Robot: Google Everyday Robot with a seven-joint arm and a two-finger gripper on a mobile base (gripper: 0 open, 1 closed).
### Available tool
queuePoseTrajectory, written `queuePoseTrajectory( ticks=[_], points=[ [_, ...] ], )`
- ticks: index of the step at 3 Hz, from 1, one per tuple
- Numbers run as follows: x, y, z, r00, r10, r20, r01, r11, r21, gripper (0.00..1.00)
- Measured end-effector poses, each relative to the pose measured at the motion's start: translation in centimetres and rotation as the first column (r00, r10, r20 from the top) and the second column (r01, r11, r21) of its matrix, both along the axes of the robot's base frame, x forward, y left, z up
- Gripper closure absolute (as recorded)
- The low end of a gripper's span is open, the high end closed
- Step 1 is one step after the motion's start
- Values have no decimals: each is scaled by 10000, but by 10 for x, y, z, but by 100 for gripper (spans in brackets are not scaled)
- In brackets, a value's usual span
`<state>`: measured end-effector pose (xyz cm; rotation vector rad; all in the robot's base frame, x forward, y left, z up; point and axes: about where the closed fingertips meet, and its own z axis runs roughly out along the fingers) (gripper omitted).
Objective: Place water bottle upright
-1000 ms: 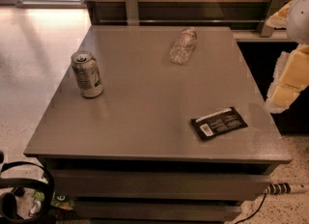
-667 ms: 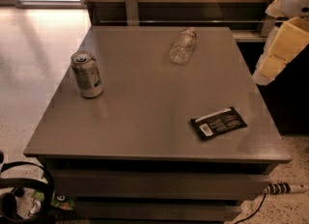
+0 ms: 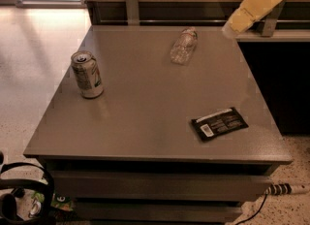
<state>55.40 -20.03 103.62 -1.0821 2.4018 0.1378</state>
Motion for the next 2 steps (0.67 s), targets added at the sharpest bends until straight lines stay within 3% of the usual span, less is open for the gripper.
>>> queuePoseTrajectory(
  ticks=[1, 2],
  points=[
    [18, 6, 7, 9906, -1353, 191, 1341, 9894, 555, 0],
    [24, 15, 13, 9530, -2991, 478, 2915, 9485, 1235, 0]
  ],
)
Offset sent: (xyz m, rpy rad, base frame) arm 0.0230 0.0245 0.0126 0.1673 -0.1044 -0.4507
